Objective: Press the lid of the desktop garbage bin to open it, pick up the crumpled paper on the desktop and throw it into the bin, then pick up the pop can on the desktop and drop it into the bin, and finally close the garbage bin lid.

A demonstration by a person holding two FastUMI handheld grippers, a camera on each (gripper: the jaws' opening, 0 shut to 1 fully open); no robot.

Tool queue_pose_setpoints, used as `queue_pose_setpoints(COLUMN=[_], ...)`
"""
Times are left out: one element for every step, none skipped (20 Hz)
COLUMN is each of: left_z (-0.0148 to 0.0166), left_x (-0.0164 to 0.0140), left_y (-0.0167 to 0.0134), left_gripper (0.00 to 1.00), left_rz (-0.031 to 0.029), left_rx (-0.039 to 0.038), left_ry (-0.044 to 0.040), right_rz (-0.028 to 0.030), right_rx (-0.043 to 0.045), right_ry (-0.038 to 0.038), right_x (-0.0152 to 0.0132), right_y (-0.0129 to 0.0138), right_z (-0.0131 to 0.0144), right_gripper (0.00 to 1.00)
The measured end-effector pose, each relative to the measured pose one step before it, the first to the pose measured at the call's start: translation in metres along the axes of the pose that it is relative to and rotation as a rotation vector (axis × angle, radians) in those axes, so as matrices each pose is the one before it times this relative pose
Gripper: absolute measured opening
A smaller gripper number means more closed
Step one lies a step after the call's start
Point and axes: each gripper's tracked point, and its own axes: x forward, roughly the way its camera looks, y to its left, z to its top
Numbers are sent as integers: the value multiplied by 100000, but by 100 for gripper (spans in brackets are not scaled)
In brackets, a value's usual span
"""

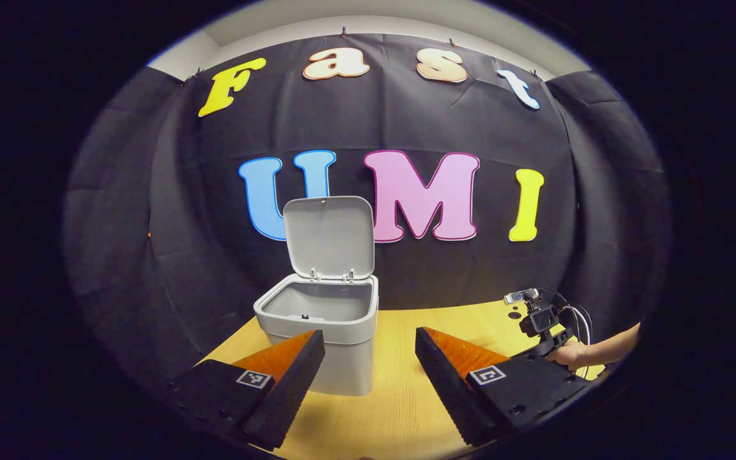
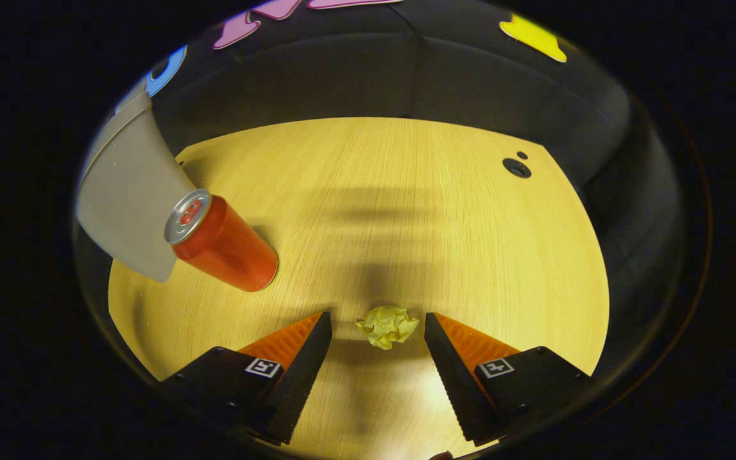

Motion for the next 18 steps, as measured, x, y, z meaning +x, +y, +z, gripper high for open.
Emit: queue_pose_setpoints(left_z=[-82,-393,-234,-289,-341,-142,29,-68,121,-56,55,155,38,129,245,379,183,191], left_x=[-20,67,-12,27,25,-55,-21,-62,-48,-72,-102,-92,-39,-30,-30,-47,-18,-11], left_y=[102,91,-3,-2,51,-25,-14,-28,94,116,24,100,21,168,266,221,199,252], left_gripper=[96,96,96,96,96,96,96,96,96,96,96,96,96,96,96,96,96,96], left_rz=[1057,909,391,334,568,464,341,131,177,38,-328,-475,-544,-124,315,-36,-384,-441], left_rx=[268,-531,-1299,-1502,-1233,-839,-413,186,665,938,1123,990,735,805,935,726,474,94], left_ry=[620,1378,1237,905,921,655,231,-142,-333,-381,-514,-137,-363,100,-219,-1000,-458,-198], right_rz=[968,135,174,282,1083,-298,-1718,-660,-226,-319,-315,-87,-501,-524,-173,-135,161,466], right_rx=[1566,585,150,219,75,-1176,-1665,-602,350,921,1124,935,626,1067,564,-281,-1069,-1413], right_ry=[253,249,796,1025,1076,-382,-1205,-882,-323,-772,-2262,-3377,-3249,-3412,-3119,-3124,-3506,-3645], right_x=[241,220,240,279,152,-56,51,-195,27,-246,-441,-703,-873,-1009,-1095,-1137,-1205,-1203], right_y=[33,-167,-122,12,168,-209,-404,-33,90,94,34,86,-46,13,221,217,243,488], right_z=[85,-56,-127,-328,-356,-86,219,-104,-69,99,546,793,878,804,809,785,1134,1104], right_gripper=[94,88,85,81,96,67,62,55,52,52,52,52,52,52,52,52,51,51])
